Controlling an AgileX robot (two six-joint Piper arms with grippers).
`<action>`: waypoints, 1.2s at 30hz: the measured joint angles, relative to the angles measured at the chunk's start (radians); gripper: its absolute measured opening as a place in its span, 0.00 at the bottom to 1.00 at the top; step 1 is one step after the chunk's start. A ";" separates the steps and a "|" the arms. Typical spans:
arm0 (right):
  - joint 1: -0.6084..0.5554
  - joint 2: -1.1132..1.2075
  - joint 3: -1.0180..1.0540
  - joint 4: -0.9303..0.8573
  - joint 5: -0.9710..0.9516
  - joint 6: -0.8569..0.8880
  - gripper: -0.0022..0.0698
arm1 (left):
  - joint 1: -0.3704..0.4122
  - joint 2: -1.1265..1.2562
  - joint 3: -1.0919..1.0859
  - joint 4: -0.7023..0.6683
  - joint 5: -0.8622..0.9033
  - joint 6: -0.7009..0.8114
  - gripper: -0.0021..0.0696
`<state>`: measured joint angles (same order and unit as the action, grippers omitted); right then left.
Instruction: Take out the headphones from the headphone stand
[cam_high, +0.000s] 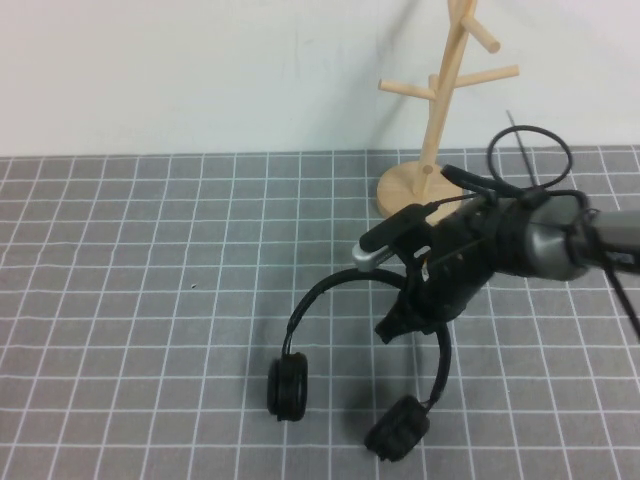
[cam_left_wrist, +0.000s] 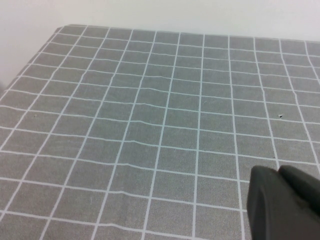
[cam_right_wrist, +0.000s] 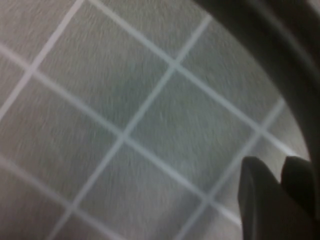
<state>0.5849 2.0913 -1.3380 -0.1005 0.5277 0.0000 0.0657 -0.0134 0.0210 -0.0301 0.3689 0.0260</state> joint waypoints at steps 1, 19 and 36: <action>0.000 0.018 -0.018 0.002 0.016 0.000 0.10 | 0.000 0.000 0.000 0.000 0.000 0.000 0.02; 0.000 -0.090 -0.132 0.028 0.252 0.029 0.30 | 0.000 0.000 0.000 0.000 0.000 0.000 0.02; 0.000 -0.764 0.034 0.075 0.521 0.062 0.03 | 0.000 0.000 0.000 0.000 0.000 0.000 0.02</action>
<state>0.5851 1.3273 -1.3040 -0.0255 1.0485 0.0624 0.0657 -0.0134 0.0210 -0.0301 0.3689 0.0260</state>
